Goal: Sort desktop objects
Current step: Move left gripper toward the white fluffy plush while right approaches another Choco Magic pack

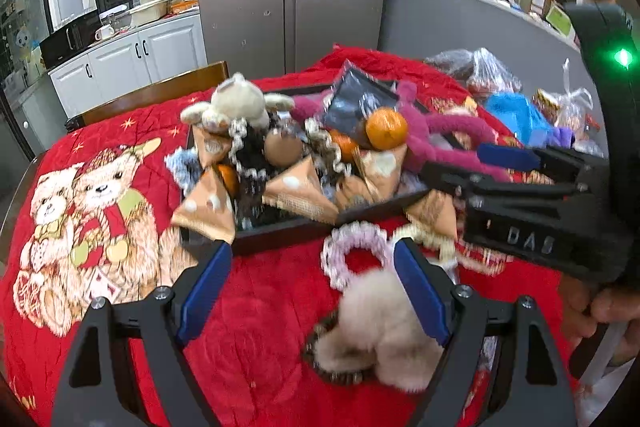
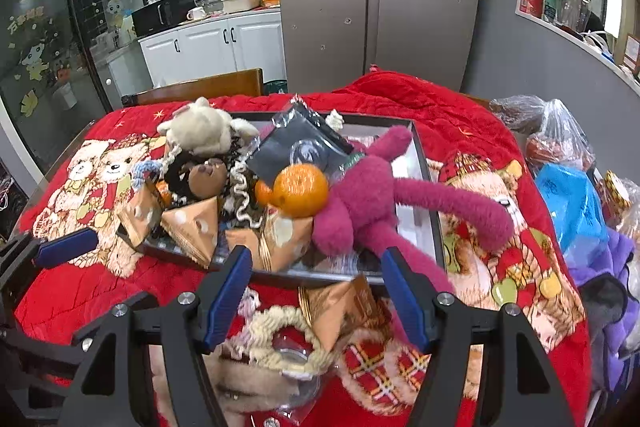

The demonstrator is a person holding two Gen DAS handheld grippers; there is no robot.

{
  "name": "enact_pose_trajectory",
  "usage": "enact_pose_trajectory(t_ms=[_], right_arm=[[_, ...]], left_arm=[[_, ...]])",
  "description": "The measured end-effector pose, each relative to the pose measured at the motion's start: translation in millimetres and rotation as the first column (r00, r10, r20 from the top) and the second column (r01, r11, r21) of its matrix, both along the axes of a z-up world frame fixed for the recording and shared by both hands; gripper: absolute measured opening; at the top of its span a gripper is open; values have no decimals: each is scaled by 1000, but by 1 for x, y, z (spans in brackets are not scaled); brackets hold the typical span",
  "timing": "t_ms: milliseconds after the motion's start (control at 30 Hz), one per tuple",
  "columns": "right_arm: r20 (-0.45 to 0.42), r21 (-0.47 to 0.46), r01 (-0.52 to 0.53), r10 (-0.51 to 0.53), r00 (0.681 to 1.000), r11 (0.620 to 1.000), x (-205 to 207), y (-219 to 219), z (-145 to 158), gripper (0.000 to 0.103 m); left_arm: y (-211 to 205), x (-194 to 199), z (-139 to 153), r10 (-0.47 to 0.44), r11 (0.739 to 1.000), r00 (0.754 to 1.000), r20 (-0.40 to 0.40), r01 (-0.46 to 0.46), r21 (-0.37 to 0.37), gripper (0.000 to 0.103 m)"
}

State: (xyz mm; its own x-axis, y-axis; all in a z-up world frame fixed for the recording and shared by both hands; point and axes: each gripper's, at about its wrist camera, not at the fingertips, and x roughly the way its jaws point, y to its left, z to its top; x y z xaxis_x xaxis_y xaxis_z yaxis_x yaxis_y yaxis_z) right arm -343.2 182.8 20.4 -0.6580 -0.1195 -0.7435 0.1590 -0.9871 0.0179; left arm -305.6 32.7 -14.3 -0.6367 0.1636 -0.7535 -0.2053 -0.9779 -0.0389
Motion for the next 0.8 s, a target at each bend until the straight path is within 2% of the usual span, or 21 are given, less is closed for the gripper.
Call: enact_pose_trajectory(t_ms=[100, 267, 333, 467, 800], right_arm=[[2, -3, 4, -4, 1000, 1000, 9, 1, -2, 69], [7, -35, 21, -20, 1000, 999, 22, 10, -14, 70], [17, -49, 25, -24, 1000, 998, 24, 13, -21, 70], [52, -46, 38, -36, 998, 998, 21, 18, -40, 70], [111, -9, 52, -51, 992, 999, 1, 16, -65, 70]], left_arm=[[4, 12, -12, -6, 1000, 1000, 25, 6, -6, 88], [10, 24, -30, -16, 999, 998, 61, 13, 39, 89], [14, 28, -33, -22, 999, 998, 62, 20, 35, 89], [22, 30, -39, -34, 999, 998, 55, 33, 13, 89], [24, 24, -58, -67, 995, 994, 91, 60, 81, 98]])
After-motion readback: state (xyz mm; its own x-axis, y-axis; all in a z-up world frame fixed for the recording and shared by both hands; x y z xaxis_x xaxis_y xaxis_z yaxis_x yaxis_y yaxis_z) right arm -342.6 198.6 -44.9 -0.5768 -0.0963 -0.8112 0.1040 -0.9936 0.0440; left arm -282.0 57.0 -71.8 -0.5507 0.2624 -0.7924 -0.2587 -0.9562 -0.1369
